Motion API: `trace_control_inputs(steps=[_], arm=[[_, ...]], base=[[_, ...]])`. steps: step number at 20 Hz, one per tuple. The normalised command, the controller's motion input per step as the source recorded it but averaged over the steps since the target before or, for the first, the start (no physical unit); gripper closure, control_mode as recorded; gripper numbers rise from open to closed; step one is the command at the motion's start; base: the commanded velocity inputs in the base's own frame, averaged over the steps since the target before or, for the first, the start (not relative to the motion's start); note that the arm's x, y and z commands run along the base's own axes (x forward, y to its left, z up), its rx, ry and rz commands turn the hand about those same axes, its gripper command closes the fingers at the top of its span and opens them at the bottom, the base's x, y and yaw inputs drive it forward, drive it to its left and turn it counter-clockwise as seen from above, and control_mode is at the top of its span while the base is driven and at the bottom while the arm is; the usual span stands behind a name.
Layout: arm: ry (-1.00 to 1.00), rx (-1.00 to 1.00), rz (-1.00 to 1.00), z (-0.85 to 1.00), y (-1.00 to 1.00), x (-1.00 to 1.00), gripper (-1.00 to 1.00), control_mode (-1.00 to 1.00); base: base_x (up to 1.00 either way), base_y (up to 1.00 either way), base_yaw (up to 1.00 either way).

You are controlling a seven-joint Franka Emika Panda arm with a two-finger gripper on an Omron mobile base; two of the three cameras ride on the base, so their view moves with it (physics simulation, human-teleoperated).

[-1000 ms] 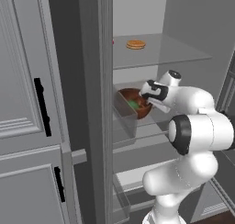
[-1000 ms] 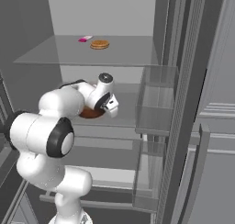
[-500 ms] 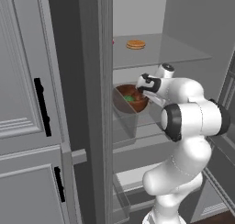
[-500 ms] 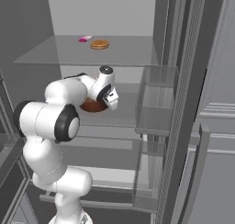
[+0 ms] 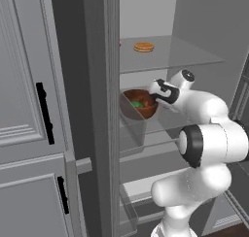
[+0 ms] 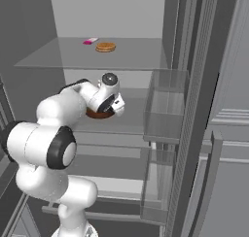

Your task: Pick the chicken drumstick and broccoli from their plates and place them in the bowl. Then put the bowl in the fridge.

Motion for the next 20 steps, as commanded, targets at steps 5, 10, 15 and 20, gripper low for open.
trace_control_inputs(steps=[5, 10, 15, 20], arm=[[-0.47, 0.00, -0.03, 0.91, -0.05, -0.90, -1.00, -1.00], [-0.27, 0.09, -0.02, 1.00, -0.10, -0.98, -1.00, -1.00], [-0.02, 0.06, 0.00, 1.00, -0.01, -1.00, -1.00, -1.00], [0.00, 0.00, 0.00, 1.00, 0.38, -1.00, -1.00, -1.00]], base=[[0.00, 0.00, 0.00], [0.00, 0.00, 0.00], [0.00, 0.00, 0.00], [0.00, 0.00, 0.00]])
